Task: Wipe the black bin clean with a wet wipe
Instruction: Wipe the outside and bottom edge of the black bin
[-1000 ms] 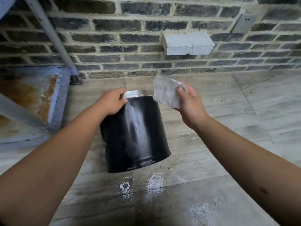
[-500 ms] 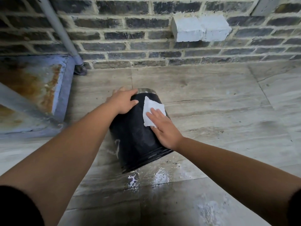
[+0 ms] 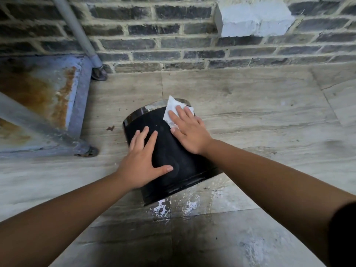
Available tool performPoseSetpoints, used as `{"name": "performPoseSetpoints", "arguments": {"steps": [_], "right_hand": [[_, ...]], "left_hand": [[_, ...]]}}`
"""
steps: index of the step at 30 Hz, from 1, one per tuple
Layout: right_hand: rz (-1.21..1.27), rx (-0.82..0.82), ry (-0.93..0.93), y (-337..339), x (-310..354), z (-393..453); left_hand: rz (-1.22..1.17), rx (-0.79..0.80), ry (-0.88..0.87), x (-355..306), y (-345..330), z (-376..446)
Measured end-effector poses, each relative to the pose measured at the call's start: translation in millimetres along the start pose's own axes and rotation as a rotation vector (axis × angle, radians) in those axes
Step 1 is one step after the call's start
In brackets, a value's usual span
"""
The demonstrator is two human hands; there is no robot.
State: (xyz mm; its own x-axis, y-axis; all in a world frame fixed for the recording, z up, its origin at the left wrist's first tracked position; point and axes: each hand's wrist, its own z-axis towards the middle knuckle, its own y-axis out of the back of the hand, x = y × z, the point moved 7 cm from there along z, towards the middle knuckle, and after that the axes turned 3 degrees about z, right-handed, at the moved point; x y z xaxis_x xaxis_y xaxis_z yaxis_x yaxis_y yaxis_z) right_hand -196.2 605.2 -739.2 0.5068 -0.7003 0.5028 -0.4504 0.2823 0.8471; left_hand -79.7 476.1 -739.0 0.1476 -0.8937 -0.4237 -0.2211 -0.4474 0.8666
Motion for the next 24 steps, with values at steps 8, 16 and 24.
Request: {"name": "performPoseSetpoints", "arguments": {"steps": [8, 16, 24], "right_hand": [[-0.049, 0.1, 0.442, -3.1, 29.6, -56.8], [0.331, 0.104, 0.42, -1.8, 24.7, -123.8], [0.84, -0.201, -0.279, 41.9, -60.2, -29.3]], "left_hand": [[-0.079, 0.057, -0.046, 11.3, -3.9, 7.8], [-0.009, 0.136, -0.091, 24.7, -8.7, 11.0], [0.021, 0.211, -0.105, 26.7, -7.7, 16.0]]}}
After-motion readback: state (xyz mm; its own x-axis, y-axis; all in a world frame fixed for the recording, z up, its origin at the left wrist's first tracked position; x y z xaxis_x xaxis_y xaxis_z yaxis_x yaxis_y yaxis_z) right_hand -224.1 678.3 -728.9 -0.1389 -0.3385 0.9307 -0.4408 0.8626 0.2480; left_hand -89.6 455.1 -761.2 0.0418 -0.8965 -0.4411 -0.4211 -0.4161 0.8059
